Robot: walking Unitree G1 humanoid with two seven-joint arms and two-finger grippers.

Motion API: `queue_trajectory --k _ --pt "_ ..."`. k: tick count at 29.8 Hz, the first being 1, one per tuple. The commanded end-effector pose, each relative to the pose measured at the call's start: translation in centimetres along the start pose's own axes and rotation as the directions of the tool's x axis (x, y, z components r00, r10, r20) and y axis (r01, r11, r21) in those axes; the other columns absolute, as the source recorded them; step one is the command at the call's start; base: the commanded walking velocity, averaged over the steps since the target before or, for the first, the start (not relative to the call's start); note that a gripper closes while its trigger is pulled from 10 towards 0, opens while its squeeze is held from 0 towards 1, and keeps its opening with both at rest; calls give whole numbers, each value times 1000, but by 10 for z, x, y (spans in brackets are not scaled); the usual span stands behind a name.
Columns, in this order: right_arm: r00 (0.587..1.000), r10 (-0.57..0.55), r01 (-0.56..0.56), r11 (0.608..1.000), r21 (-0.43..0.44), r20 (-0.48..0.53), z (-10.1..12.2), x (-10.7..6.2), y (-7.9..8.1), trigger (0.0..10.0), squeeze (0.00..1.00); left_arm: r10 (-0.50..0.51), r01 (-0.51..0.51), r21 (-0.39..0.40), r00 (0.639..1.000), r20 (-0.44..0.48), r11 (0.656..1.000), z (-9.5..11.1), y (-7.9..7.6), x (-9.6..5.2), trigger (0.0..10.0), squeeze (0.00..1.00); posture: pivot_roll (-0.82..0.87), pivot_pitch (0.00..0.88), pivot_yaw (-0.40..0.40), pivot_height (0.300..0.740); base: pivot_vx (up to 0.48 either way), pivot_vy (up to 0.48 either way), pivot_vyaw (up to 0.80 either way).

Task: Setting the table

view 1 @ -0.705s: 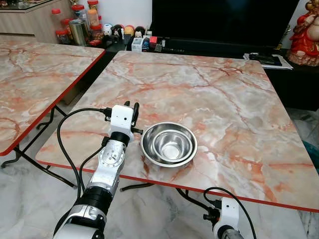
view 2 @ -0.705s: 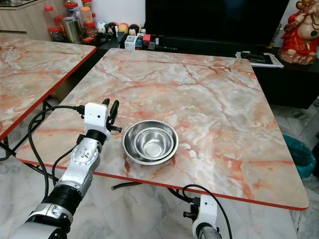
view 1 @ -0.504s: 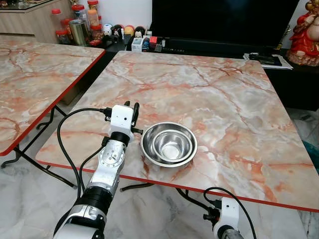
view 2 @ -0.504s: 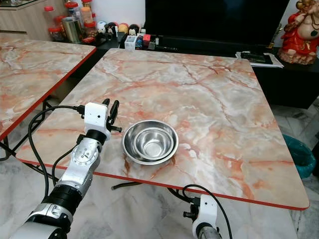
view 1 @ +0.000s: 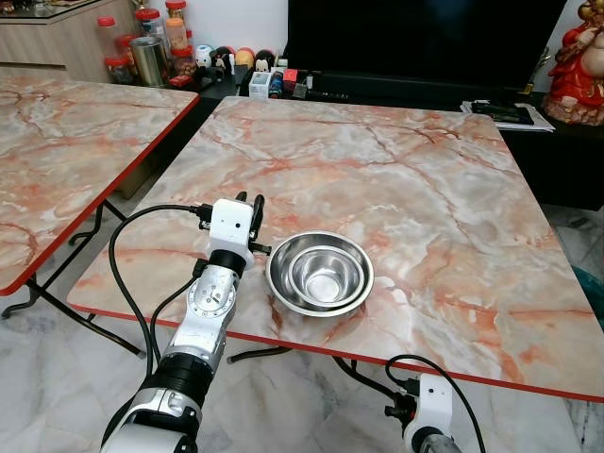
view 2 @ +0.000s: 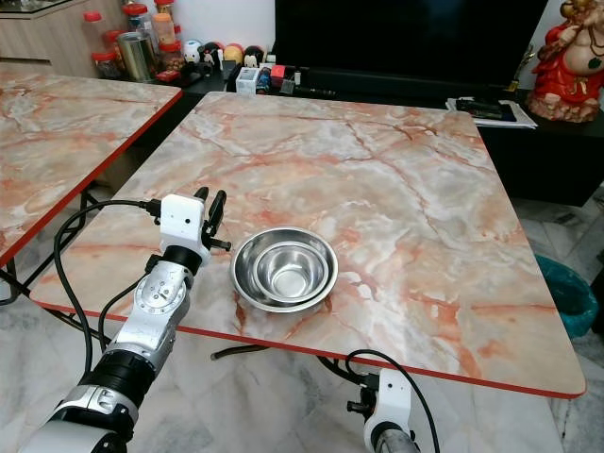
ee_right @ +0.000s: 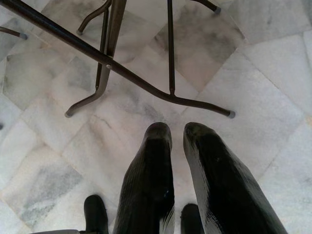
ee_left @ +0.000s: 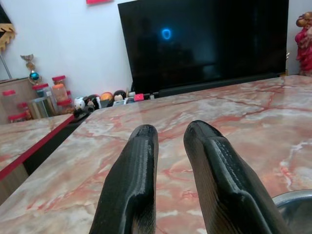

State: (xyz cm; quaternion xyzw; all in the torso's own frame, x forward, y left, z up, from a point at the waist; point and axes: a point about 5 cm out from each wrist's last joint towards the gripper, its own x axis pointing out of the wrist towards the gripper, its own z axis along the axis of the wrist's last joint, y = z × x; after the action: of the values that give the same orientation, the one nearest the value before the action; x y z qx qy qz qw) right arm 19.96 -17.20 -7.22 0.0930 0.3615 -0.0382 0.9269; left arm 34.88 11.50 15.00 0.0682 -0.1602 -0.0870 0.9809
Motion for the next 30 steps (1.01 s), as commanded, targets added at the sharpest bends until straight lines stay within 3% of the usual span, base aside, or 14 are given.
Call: queue_trajectory --k 1,30 --pt "1000 4 -4 1000 2 18 5 2 2 10000 0 -14 14 3 1000 4 1000 3 -2 4 10000 0 22 0 -14 740 0 0 0" --pt "1000 -1 0 1000 11 15 3 1 1 10000 0 -17 17 4 1000 4 1000 4 -3 5 10000 0 25 0 -17 740 0 0 0"
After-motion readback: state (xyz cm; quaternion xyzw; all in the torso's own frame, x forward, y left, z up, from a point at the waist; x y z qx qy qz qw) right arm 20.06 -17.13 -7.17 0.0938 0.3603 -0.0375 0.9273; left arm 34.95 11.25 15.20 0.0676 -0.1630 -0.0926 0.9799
